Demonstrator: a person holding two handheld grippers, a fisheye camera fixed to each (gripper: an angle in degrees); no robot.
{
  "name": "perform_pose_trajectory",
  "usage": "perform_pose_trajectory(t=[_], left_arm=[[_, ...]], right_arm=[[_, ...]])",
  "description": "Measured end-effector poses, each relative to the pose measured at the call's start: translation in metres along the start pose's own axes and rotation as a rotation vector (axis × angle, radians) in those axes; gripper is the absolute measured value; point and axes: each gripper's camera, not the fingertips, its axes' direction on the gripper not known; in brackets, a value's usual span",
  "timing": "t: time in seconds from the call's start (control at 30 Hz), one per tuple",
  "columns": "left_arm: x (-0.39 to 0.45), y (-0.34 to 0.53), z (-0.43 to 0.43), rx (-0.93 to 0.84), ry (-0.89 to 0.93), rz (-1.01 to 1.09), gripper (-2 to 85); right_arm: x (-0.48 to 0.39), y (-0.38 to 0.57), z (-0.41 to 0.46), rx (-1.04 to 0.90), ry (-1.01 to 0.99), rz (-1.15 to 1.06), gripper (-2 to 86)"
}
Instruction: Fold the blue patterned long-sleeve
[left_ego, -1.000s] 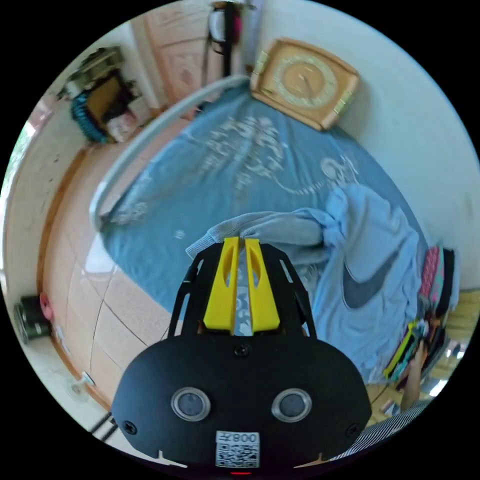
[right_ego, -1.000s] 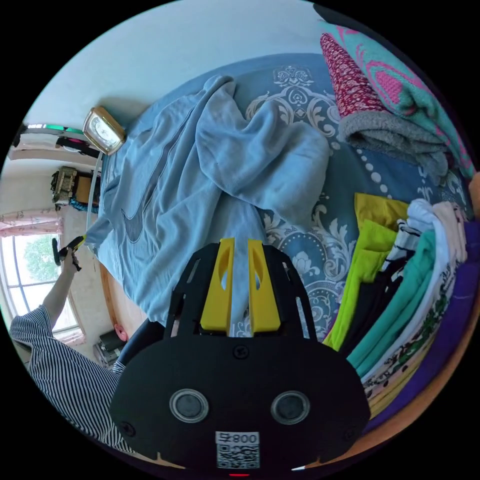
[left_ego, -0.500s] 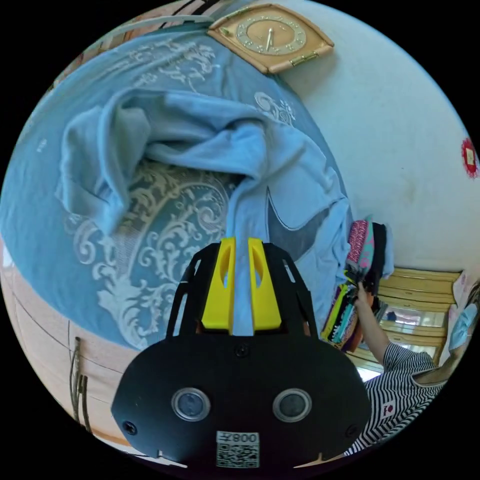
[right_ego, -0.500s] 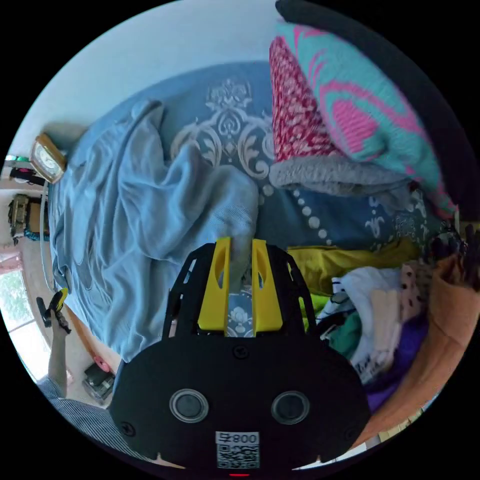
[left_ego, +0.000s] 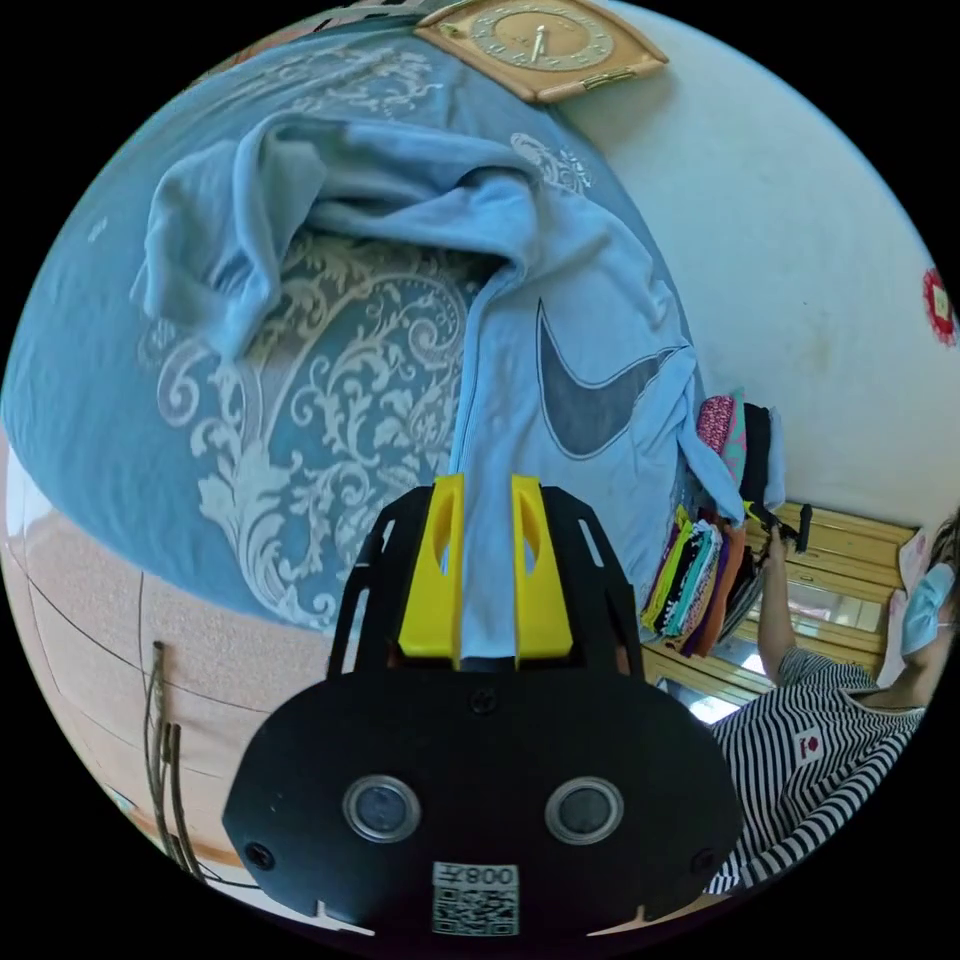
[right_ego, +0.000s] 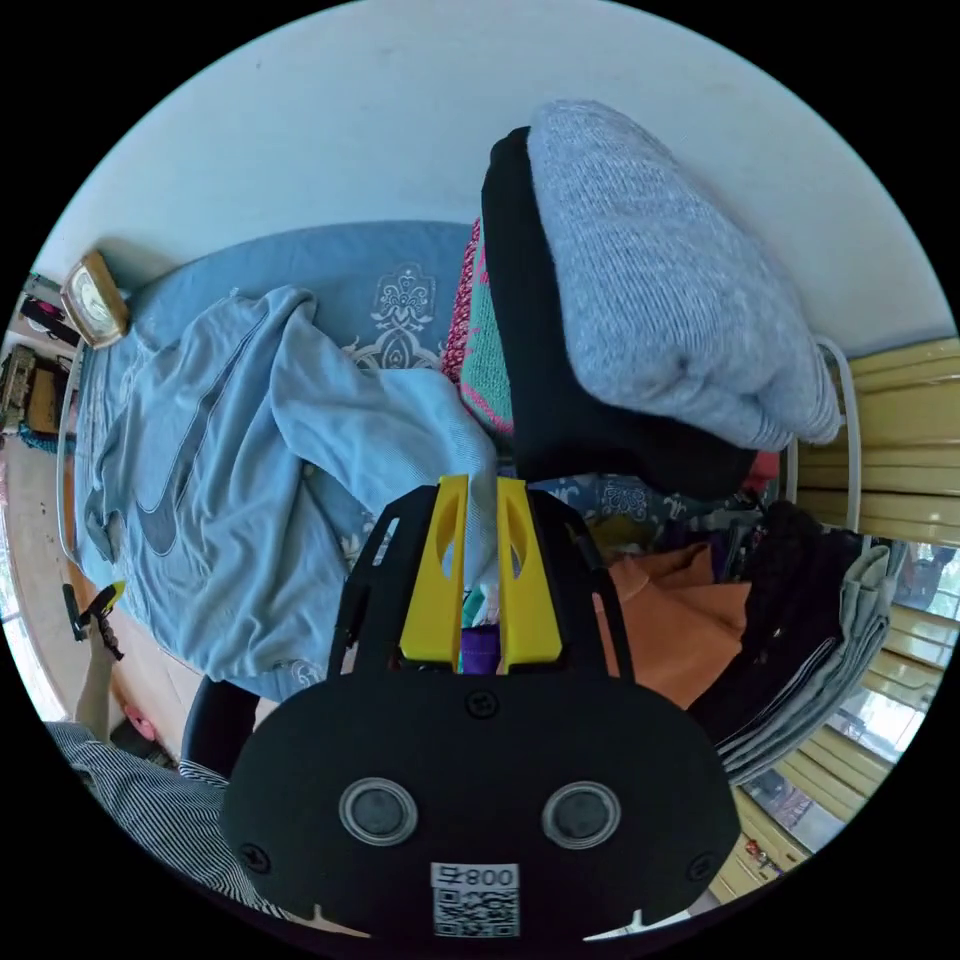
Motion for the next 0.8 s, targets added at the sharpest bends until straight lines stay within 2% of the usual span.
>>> perform_pose_trajectory(t=[0.13, 0.27, 0.33, 0.6, 0.8], left_arm=[[-0.016, 0.017, 0.034, -0.055, 0.045, -0.036, 9.1], [-0.027, 0.031, 0.074, -0.120, 0.066, -0.045, 10.4], [-0.030, 0.032, 0.087, -0.119, 0.074, -0.032, 10.7], [-0.038, 0.035, 0.131, -0.128, 0.012, 0.082, 11.9], [-0.050, 0.048, 0.164, -0.106, 0.050, 0.108, 12.2]], right_arm=[[-0.048, 0.080, 0.034, 0.022, -0.154, -0.049, 8.6], [-0.089, 0.135, 0.135, -0.153, -0.371, -0.074, 9.7], [-0.092, 0.147, 0.165, -0.180, -0.433, -0.060, 10.0], [-0.101, 0.177, 0.207, -0.177, -0.393, -0.093, 11.4], [-0.102, 0.206, 0.219, -0.191, -0.494, -0.124, 8.4]])
